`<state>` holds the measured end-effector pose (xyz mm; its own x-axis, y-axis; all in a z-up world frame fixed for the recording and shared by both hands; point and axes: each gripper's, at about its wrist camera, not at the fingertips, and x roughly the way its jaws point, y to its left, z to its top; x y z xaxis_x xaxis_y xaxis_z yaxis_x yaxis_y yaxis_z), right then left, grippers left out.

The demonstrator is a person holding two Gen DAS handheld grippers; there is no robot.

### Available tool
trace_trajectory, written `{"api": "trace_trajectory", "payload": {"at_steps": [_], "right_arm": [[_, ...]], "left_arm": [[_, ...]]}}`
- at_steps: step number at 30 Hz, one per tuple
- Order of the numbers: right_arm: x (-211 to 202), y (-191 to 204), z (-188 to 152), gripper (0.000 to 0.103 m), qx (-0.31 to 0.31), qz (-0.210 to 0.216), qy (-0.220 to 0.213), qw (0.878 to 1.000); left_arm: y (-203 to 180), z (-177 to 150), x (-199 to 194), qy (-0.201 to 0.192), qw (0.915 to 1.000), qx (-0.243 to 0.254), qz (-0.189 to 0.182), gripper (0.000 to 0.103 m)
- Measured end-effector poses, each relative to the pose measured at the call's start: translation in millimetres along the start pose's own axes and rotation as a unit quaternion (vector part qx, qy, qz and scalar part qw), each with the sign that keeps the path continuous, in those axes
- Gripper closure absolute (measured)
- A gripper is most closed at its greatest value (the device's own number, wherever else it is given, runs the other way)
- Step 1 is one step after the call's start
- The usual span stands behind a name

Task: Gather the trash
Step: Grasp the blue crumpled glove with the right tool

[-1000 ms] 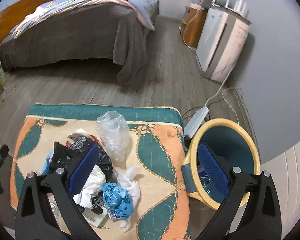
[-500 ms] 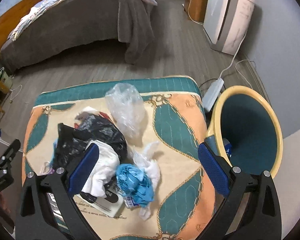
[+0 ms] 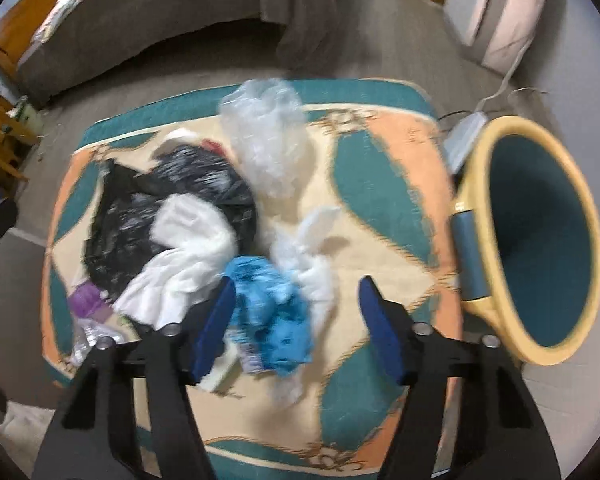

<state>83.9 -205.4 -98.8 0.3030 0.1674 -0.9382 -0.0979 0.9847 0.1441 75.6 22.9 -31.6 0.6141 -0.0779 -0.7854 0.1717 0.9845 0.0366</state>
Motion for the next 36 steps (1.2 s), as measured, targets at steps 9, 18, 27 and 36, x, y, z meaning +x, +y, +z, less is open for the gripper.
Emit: {"api": "trace_trajectory", "payload": {"at_steps": [9,18,27,36], "right_arm": [[-7.3,4.8,-3.6,0.083,-0.012,-0.008,0.009,1.0],[-54.4,-24.4,4.7,0.083,0.021,-0.035,-0.057,0.998],[-44.5,-42.1,8.0,0.083,0.033,-0.026,-0.045,0.998],[-42.5,-47.3,9.9,0.083,0.024,-0.02,-0.041,0.999]], "left_arm": [[-30.5,-1.6,1.0,0.001,0.9988,0.044,-0.021,0.009],[-90.3,-11.2,18.1,0.026,0.9919,0.103,-0.07,0.038],[-126.9,-23.0,50.8,0.049,0.9869,0.138,-0.067,0.045],[-135.3,-29.1,63.0,0.054,0.9834,0.161,-0.064,0.082]]}}
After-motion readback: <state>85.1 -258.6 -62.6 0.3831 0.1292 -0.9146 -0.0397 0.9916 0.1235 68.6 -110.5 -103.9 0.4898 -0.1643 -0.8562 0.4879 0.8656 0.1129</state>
